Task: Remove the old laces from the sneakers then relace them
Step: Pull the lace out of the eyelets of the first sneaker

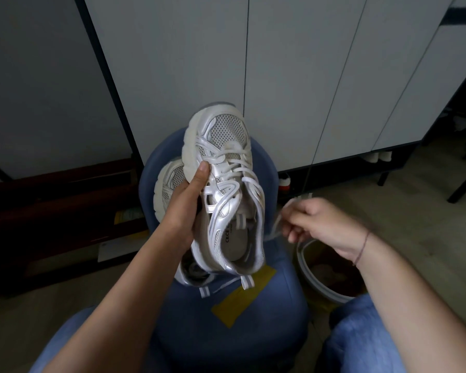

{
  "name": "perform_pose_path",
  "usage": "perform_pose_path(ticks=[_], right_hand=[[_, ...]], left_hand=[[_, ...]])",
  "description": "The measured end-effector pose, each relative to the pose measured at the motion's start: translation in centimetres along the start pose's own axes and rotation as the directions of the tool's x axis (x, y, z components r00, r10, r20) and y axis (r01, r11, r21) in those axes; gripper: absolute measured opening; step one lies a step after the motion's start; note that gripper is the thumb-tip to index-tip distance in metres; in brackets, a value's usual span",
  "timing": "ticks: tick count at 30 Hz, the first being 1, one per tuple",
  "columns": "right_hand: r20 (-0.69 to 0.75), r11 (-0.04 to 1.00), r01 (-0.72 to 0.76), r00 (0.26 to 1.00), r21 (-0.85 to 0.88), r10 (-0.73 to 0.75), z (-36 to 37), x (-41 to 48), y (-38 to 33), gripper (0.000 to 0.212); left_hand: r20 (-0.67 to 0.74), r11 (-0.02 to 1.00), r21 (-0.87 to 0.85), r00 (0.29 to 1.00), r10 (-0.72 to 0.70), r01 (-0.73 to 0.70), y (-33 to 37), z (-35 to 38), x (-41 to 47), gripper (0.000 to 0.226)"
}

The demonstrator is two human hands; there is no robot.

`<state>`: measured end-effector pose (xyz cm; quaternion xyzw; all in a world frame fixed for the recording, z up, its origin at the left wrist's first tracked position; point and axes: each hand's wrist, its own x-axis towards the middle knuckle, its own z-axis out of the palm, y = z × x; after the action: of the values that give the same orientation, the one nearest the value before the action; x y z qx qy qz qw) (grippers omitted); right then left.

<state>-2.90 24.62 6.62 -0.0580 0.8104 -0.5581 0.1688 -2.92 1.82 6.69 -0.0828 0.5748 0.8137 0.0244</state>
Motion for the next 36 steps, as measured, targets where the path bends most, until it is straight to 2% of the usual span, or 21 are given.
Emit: perform_pose_path(ticks=[2, 4, 5, 7, 9, 11, 14, 18, 21, 22, 23, 24, 25, 26, 27, 28, 30, 32, 34, 36], right_hand=[[0.045, 0.99, -0.01, 0.999, -0.142, 0.017, 0.6, 0.0, 0.0, 0.024], [-0.051, 0.969, 0.087, 0.993, -0.23, -0.102, 0.7, 0.1, -0.2, 0.023], [-0.129, 0.952, 0.183, 0.967, -0.245, -0.219, 0.7, 0.0, -0.5, 0.021], [-0.25, 0.887, 0.407, 0.855, -0.22, -0.454, 0.8, -0.4, -1.4, 0.015], [-0.293, 0.82, 0.547, 0.767, -0.167, -0.571, 1.3, -0.7, -2.1, 0.007], [-0.287, 0.798, 0.569, 0.745, -0.198, -0.602, 2.2, -0.6, -2.2, 0.009], [-0.249, 0.783, 0.536, 0.749, -0.316, -0.614, 2.7, -0.2, -1.8, 0.011], [-0.227, 0.74, 0.486, 0.743, -0.465, -0.63, 2.5, 0.0, -1.9, 0.012], [-0.198, 0.727, 0.475, 0.753, -0.497, -0.627, 2.5, 0.3, -1.7, 0.011], [-0.194, 0.76, 0.492, 0.77, -0.425, -0.608, 2.4, 0.3, -1.7, 0.01], [-0.195, 0.811, 0.513, 0.797, -0.28, -0.571, 2.4, 0.3, -1.7, 0.009], [-0.197, 0.852, 0.521, 0.83, -0.058, -0.521, 2.4, 0.2, -1.9, 0.009], [-0.202, 0.843, 0.495, 0.866, 0.212, -0.458, 2.6, 0.0, -2.1, 0.009], [-0.202, 0.786, 0.438, 0.899, 0.436, -0.389, 2.7, 0.0, -2.2, 0.008], [-0.201, 0.731, 0.39, 0.92, 0.559, -0.337, 2.8, -0.1, -2.2, 0.008], [-0.202, 0.729, 0.368, 0.93, 0.577, -0.309, 2.8, 0.1, -2.1, 0.009], [-0.207, 0.831, 0.394, 0.918, 0.393, -0.337, 2.5, 0.3, -1.8, 0.014], [-0.214, 0.905, 0.422, 0.89, 0.055, -0.402, 2.6, 0.4, -1.6, 0.024], [-0.244, 0.872, 0.417, 0.845, -0.256, -0.476, 2.8, 0.2, -1.5, 0.037], [-0.274, 0.796, 0.404, 0.786, -0.45, -0.554, 3.1, 0.0, -1.6, 0.035]], left_hand=[[0.0, 1.0, 0.022, 1.0, 0.015, -0.015, 0.0, 0.0, -0.1, 0.057], [0.013, 0.996, 0.08, 0.999, 0.038, -0.039, 0.1, 0.0, -0.3, 0.052], [0.018, 0.993, 0.109, 0.998, 0.053, -0.054, 0.0, 0.1, -0.4, 0.051], [0.023, 0.98, 0.179, 0.996, 0.086, -0.089, -0.1, 0.4, -0.5, 0.054], [0.025, 0.96, 0.246, 0.991, 0.129, -0.131, -0.3, 0.8, -0.7, 0.058], [0.035, 0.946, 0.285, 0.987, 0.154, -0.157, -0.7, 1.1, -0.7, 0.057], [0.038, 0.92, 0.339, 0.98, 0.198, -0.199, -1.0, 1.7, -0.9, 0.039], [0.042, 0.903, 0.374, 0.977, 0.209, -0.209, -1.1, 1.9, -0.9, 0.058], [0.033, 0.906, 0.375, 0.98, 0.197, -0.195, -1.1, 1.9, -0.9, 0.059], [0.028, 0.915, 0.357, 0.981, 0.192, -0.189, -1.0, 1.9, -0.9, 0.054], [0.025, 0.927, 0.331, 0.983, 0.181, -0.179, -1.0, 1.9, -0.9, 0.046], [0.028, 0.939, 0.302, 0.986, 0.167, -0.167, -1.0, 1.8, -1.0, 0.041], [0.033, 0.948, 0.279, 0.988, 0.151, -0.154, -0.9, 1.8, -1.0, 0.038], [0.038, 0.953, 0.268, 0.99, 0.139, -0.144, -0.9, 1.8, -1.0, 0.038], [0.038, 0.954, 0.267, 0.99, 0.134, -0.139, -0.9, 1.8, -1.0, 0.039], [0.032, 0.953, 0.27, 0.99, 0.135, -0.139, -0.9, 1.8, -1.0, 0.039], [0.02, 0.947, 0.289, 0.989, 0.143, -0.143, -1.1, 1.7, -0.9, 0.04], [0.002, 0.935, 0.321, 0.988, 0.157, -0.15, -1.2, 1.7, -0.9, 0.043], [0.001, 0.923, 0.353, 0.986, 0.166, -0.156, -1.3, 1.8, -1.0, 0.049], [0.014, 0.907, 0.385, 0.983, 0.181, -0.173, -1.4, 2.0, -1.0, 0.049]])
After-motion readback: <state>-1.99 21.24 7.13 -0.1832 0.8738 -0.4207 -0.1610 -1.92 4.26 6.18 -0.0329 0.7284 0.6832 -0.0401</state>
